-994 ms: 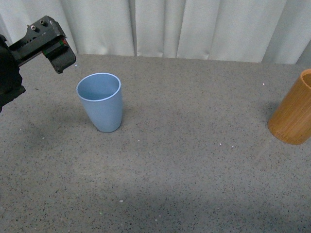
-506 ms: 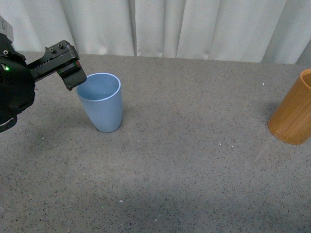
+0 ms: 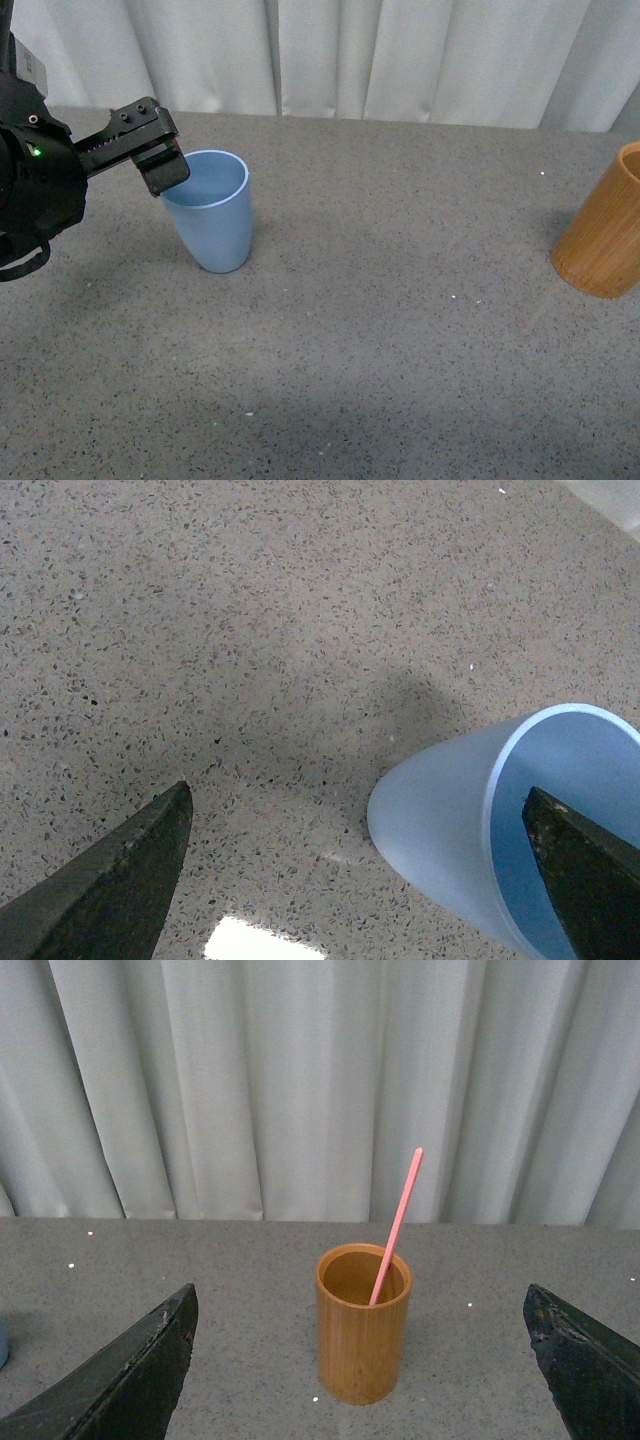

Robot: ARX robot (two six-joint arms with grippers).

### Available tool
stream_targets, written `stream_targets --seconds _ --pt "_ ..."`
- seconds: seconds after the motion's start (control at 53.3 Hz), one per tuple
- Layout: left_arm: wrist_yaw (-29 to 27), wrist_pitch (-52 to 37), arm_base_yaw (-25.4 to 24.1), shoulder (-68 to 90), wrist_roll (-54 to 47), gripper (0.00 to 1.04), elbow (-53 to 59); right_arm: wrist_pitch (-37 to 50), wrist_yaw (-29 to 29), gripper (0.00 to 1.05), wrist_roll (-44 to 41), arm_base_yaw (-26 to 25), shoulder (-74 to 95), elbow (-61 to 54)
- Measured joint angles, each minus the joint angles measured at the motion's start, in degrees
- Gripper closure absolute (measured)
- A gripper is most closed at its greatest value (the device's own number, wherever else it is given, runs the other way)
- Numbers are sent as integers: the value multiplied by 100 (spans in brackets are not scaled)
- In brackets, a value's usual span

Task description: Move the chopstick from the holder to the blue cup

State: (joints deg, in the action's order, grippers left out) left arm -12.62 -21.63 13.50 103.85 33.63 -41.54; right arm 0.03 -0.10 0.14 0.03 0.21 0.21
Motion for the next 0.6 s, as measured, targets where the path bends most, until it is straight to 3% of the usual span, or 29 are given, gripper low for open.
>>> stream_targets --seconds 0.6 --pt "-87 37 87 149 2 7 -44 0 2 10 0 0 0 0"
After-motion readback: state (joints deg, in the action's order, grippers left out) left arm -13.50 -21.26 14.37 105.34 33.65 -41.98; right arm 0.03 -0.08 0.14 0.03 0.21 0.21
